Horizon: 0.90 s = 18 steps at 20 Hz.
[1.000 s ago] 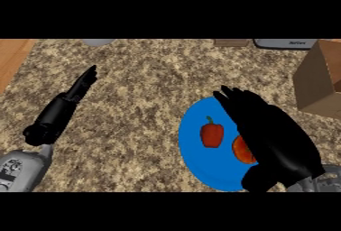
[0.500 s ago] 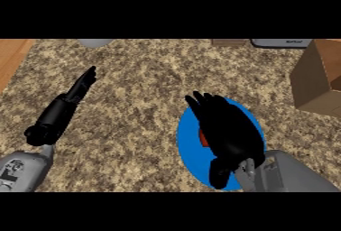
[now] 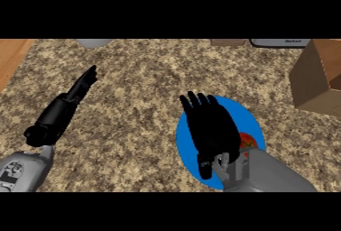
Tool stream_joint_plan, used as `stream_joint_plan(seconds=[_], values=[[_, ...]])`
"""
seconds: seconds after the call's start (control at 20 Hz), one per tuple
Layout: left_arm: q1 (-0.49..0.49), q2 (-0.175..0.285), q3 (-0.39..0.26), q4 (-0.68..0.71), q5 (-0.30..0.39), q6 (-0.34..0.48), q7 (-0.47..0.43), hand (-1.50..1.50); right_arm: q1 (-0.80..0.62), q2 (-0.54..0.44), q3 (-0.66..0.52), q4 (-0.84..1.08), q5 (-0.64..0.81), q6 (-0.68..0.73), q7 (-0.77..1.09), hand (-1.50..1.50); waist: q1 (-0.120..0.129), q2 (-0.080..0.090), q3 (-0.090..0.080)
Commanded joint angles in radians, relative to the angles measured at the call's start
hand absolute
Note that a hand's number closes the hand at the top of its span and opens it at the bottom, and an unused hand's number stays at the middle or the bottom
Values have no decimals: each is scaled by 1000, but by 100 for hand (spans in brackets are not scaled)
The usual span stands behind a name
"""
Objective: Pick the bell pepper from the plate and place it in the cardboard box
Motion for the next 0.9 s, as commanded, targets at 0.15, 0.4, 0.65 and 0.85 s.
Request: stream_joint_plan(seconds=[0.15,0.4,0.65,0.85], values=[[20,-8,32,-21,-5,-23,1,0,-1,50,-34,54,59,97,112,-150,-1,0,0],[-13,-27,42,59,-36,-38,-33,0,77,40,-7,99,154,69,39,-150,-8,2,0],[30,-37,72,19,-47,-62,-52,0,95,130,-41,117,213,96,32,-150,-1,1,0],[-18,-114,50,97,-112,-38,-62,0,113,157,-80,191,268,73,-66,-150,-3,3,1]])
